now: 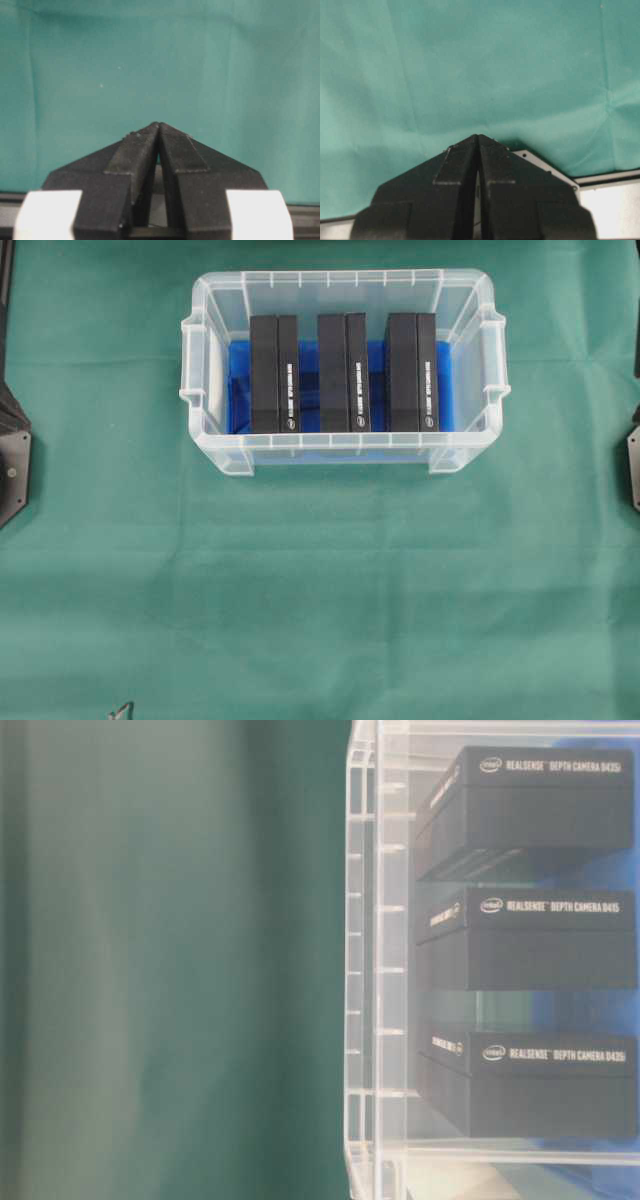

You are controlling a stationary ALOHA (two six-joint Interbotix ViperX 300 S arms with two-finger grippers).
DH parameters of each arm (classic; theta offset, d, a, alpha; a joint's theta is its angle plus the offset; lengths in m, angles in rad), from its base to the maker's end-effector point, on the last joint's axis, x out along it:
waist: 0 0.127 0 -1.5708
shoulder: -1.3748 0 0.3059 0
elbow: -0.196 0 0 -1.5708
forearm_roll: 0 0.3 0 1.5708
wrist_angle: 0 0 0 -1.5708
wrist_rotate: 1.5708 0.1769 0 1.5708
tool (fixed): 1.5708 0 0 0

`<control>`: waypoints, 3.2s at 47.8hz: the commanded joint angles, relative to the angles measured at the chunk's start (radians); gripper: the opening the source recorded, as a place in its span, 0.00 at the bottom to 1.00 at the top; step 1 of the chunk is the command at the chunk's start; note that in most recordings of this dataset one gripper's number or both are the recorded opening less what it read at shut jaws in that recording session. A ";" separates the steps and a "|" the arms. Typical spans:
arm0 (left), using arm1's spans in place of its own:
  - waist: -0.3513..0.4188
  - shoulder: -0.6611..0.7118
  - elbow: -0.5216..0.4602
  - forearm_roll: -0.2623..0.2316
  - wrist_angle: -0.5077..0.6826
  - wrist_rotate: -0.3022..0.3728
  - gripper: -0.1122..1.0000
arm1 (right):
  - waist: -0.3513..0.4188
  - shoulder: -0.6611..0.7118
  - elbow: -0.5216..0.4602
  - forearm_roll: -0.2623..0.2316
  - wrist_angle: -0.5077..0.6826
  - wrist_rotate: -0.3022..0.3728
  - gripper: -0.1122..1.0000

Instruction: Take the box out of the case with the right arm.

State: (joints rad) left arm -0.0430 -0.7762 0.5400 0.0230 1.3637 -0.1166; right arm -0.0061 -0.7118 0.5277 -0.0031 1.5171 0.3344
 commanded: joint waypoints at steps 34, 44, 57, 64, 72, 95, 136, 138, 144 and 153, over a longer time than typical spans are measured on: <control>-0.008 0.002 -0.034 0.000 -0.008 -0.008 0.12 | -0.003 0.031 -0.028 -0.034 0.094 1.031 0.11; -0.008 0.003 -0.035 0.000 -0.008 -0.008 0.12 | -0.021 0.035 -0.031 -0.061 0.080 1.029 0.11; -0.008 0.003 -0.034 -0.002 -0.006 -0.008 0.12 | -0.224 0.038 -0.032 -0.072 0.078 0.919 0.11; -0.005 0.002 -0.034 -0.002 -0.005 -0.008 0.12 | -0.337 0.051 -0.037 -0.067 0.069 0.821 0.11; -0.005 0.002 -0.034 -0.002 -0.002 -0.008 0.12 | -0.380 0.055 -0.038 -0.067 0.069 0.796 0.11; -0.008 0.002 -0.035 -0.002 0.000 -0.008 0.12 | -0.382 0.054 -0.034 -0.069 0.055 0.799 0.11; -0.008 0.003 -0.034 0.000 0.000 -0.009 0.12 | -0.382 0.077 -0.014 -0.101 0.057 0.851 0.93; -0.008 0.003 -0.035 0.000 0.000 -0.008 0.12 | -0.382 0.077 -0.014 -0.101 0.058 0.850 0.93; -0.008 0.003 -0.035 0.002 0.002 -0.003 0.12 | -0.382 0.078 -0.014 -0.101 0.058 0.854 0.93; -0.008 0.003 -0.035 0.002 0.000 -0.005 0.12 | -0.382 0.087 -0.021 -0.098 0.041 0.867 0.93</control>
State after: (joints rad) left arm -0.0460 -0.7762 0.5308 0.0230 1.3668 -0.1212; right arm -0.3850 -0.6320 0.5246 -0.1012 1.5708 1.1934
